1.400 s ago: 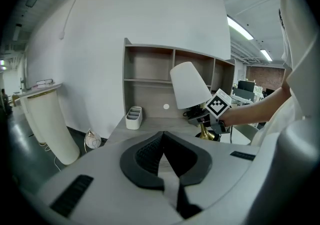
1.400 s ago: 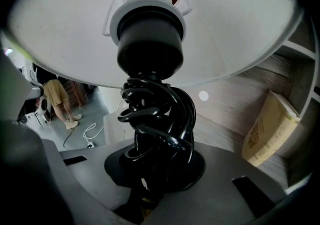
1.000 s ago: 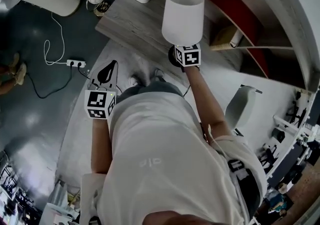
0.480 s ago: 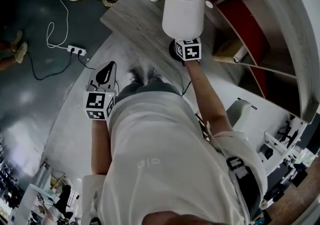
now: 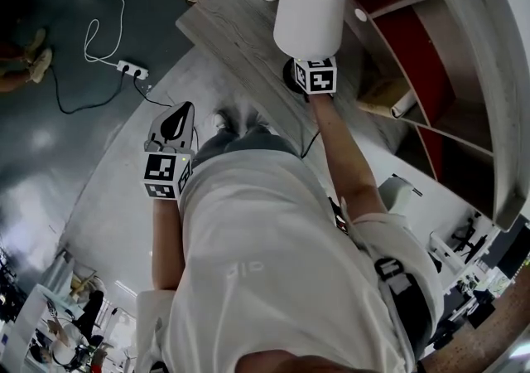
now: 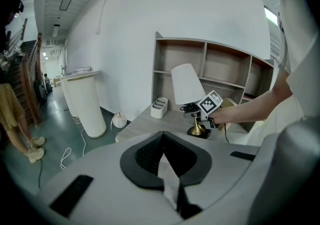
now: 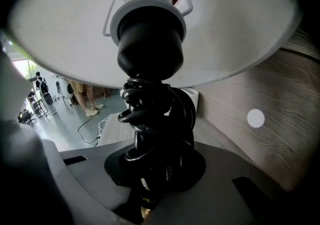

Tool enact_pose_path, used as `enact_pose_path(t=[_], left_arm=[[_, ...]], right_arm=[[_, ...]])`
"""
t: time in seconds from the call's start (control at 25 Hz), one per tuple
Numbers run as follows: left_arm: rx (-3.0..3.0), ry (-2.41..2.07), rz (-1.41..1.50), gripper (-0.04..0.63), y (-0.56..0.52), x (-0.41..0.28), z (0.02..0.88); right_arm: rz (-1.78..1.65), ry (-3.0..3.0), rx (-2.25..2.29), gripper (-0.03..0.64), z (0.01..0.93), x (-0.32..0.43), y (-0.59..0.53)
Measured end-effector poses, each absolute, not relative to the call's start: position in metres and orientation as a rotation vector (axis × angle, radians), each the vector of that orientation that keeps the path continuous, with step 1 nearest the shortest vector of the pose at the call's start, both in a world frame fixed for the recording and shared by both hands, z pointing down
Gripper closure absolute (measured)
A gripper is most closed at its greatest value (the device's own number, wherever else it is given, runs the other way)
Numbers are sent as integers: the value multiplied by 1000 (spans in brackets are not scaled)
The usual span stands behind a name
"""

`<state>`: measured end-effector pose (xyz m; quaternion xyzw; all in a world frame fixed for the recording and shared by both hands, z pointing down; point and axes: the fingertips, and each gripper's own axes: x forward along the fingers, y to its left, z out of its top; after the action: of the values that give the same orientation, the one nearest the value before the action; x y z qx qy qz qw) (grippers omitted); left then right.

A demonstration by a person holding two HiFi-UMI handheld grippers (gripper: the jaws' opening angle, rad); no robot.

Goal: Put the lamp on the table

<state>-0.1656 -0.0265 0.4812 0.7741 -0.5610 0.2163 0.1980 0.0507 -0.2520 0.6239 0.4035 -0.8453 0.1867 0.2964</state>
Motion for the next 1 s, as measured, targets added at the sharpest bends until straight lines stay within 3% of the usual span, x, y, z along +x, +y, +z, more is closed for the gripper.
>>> enact_pose_path(t=[1.0], left_arm=[[2190,-1503,627,580,-32,-156,489]], right_arm=[[441,-2293,1089,520,632,56,-248]])
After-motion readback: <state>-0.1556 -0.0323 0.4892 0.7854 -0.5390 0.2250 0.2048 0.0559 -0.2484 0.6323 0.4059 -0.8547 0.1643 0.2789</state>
